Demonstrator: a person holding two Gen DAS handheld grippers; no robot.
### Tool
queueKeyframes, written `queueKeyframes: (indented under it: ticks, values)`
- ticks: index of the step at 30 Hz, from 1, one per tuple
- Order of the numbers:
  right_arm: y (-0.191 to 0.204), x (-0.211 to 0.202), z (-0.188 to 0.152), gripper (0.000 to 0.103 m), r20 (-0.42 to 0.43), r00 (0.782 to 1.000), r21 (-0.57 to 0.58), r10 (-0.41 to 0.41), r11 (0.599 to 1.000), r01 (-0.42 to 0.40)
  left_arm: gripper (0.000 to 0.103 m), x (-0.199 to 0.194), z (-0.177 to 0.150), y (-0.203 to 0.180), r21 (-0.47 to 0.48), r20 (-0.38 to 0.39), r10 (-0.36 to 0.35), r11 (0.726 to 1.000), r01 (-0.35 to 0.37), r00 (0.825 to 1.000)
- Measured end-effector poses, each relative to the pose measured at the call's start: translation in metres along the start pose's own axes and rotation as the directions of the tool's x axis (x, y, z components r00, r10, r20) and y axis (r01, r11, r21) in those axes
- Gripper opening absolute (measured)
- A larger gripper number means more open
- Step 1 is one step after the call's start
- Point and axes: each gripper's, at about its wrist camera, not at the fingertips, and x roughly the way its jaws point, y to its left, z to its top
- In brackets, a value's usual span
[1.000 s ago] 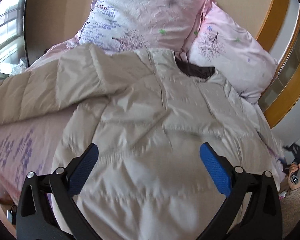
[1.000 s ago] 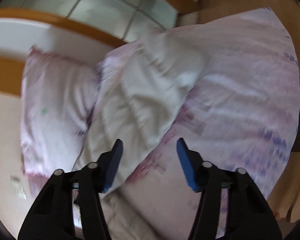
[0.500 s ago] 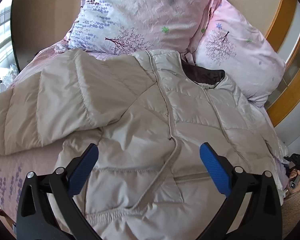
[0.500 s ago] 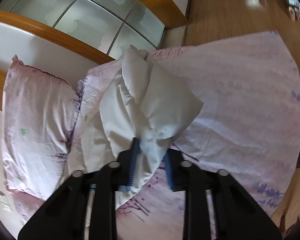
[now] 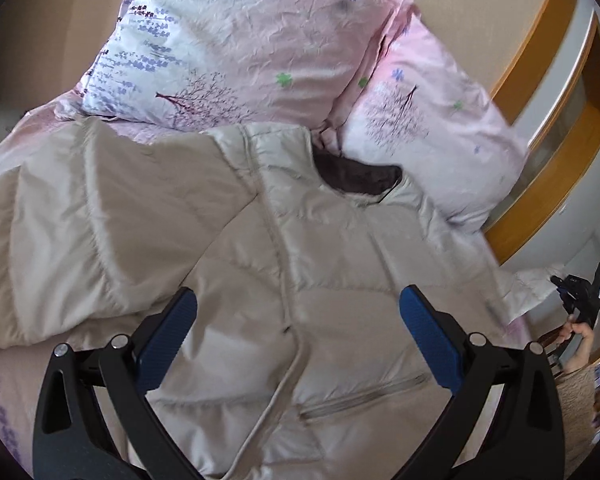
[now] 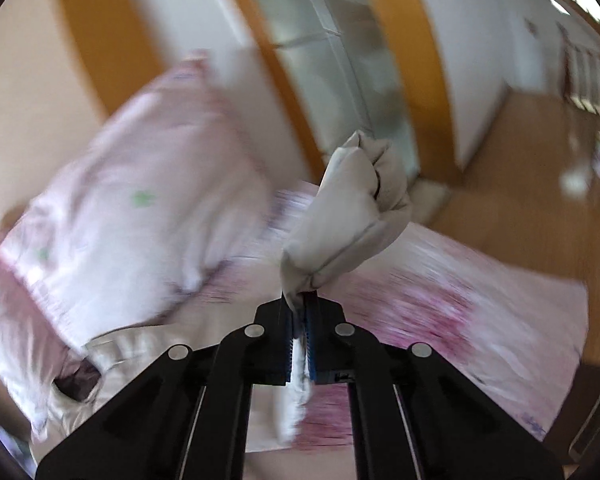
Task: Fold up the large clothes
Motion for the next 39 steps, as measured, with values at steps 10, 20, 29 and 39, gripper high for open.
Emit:
queueKeyframes:
  ticks: [10, 20, 29, 39]
  values:
    - [0.191, -0.018, -0.056, 0.005, -0.174, 0.904, -0.308, 0.391, 0.85, -0.427, 0.1, 0.022, 0.032, -0.001, -0.139, -0.034, -0.189, 0.973, 0.183, 0.981]
    - [0.289, 0.038, -0.197, 0.007, -0.576, 0.781, -0.455, 0.241, 0.7, -0.551, 0.095, 0.064, 0.037, -0.011, -0.271, -0.118, -0.274, 0.934, 0.234, 0.955]
    - [0.294, 0.008, -0.237, 0.089, -0.572, 0.806, -0.628, 0.149, 0.552, -0.548, 0.091, 0.11, 0.028, -0.019, -0.378, -0.234, -0.319, 0.9, 0.217, 0.918]
    - [0.213, -0.001, -0.14, 0.089, -0.53, 0.776, -0.268, 0.343, 0.8, -0.537, 0.051, 0.144, 0.027, -0.038, -0.374, -0.292, -0.289, 0.912, 0.17, 0.912]
